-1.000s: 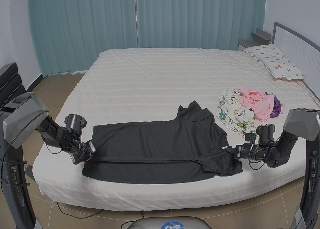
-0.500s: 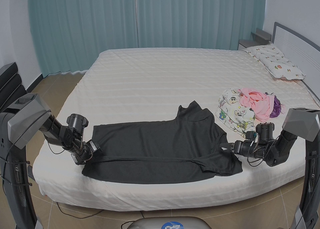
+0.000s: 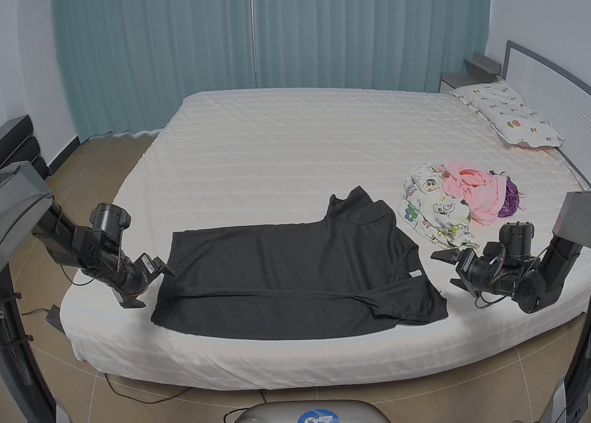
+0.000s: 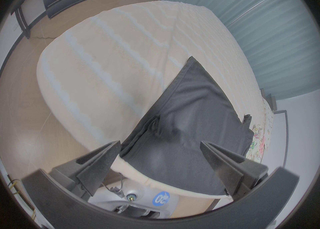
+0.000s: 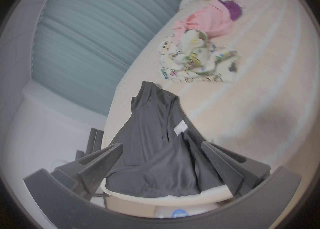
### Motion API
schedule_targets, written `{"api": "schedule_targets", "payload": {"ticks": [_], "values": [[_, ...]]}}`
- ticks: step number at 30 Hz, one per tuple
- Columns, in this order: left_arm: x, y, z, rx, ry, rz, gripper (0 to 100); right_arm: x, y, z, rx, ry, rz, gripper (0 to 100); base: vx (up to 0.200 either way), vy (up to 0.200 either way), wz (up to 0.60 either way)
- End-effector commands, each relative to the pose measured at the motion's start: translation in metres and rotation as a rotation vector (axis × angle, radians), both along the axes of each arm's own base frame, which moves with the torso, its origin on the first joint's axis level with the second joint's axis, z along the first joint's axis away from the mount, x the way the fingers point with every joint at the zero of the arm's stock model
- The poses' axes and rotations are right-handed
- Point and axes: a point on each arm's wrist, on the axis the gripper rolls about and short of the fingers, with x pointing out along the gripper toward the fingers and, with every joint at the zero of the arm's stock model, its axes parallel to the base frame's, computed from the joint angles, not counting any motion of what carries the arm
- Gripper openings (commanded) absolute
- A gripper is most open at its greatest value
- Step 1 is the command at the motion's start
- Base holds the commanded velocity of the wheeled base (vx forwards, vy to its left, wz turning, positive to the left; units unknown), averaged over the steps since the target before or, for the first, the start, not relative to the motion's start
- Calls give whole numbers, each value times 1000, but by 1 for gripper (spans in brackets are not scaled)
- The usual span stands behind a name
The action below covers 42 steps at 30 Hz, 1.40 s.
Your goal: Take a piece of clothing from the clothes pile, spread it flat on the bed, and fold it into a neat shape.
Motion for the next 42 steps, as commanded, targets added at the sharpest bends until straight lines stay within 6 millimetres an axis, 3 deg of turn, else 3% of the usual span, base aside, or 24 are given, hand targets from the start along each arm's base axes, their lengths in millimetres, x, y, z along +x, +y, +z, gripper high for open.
{"api": "schedule_targets", "payload": {"ticks": [1, 13, 35, 42], "values": [[-31, 4, 18, -69, -15, 36, 100, -29, 4, 17, 74, 17, -39, 100, 200, 0, 0], [-32, 6, 10, -124, 14, 29, 100, -27, 9, -11, 83, 32, -22, 100, 167, 0, 0], [-26, 8, 0, -134, 38, 65, 100, -26, 10, -24, 77, 54, -16, 100, 0, 0, 0], [-28, 6, -2, -137, 46, 53, 100, -27, 12, -28, 73, 42, -9, 100, 171, 0, 0]]}}
